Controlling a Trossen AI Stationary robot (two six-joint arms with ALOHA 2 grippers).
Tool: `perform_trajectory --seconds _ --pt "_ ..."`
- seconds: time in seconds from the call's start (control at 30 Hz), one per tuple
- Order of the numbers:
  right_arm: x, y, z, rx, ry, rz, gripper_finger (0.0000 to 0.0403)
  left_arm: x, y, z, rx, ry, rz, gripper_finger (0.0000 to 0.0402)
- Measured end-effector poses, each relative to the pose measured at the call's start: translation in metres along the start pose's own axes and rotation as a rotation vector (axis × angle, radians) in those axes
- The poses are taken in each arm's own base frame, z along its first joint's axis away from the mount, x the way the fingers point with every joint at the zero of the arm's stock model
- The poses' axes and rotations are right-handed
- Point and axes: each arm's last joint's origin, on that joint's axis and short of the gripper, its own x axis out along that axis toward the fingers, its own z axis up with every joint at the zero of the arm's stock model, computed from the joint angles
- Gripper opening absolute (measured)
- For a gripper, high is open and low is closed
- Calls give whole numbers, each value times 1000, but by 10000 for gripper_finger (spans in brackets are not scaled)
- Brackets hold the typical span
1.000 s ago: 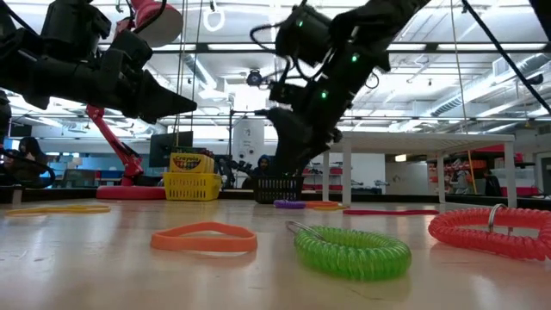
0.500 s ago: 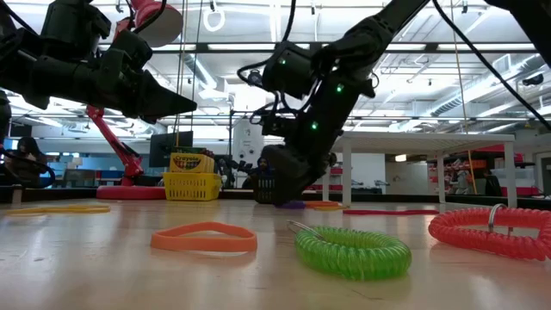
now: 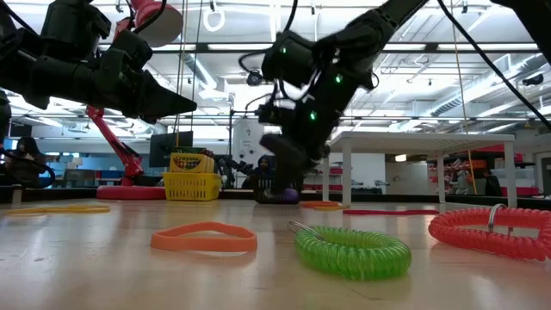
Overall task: Pick & Place Office Desk Supplies
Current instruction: Put the violet spiral keychain into the black bin, then put the orange rubber band into the red bin
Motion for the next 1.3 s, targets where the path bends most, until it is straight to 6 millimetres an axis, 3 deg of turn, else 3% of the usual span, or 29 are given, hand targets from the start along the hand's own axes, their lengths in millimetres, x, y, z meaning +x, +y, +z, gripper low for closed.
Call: perform_trajectory --seconds 0.2,0.37,0.57,0.7,1.0,1.1,1.2,1.3 --pt "-22 -12 30 -19 -74 -40 31 0 0 0 -2 2 0 18" --pt "-29 -40 59 36 -130 -119 20 0 0 0 -4 3 0 18" --pt "-5 -87 63 135 -96 -115 31 0 0 0 -5 4 -7 18" --pt "8 -104 60 188 -81 -80 42 0 0 -1 -4 9 -7 18" --pt "6 -99 60 147 -80 -138 132 0 -1 -7 6 74 -14 18" --pt "-3 -96 62 122 -83 -139 156 0 -1 -7 -37 74 -40 18" --pt "-30 -83 66 71 -107 -134 147 0 -2 -7 -52 75 -69 16" --pt "-58 -55 56 -8 -146 -142 99 0 -2 -7 -46 76 -74 10"
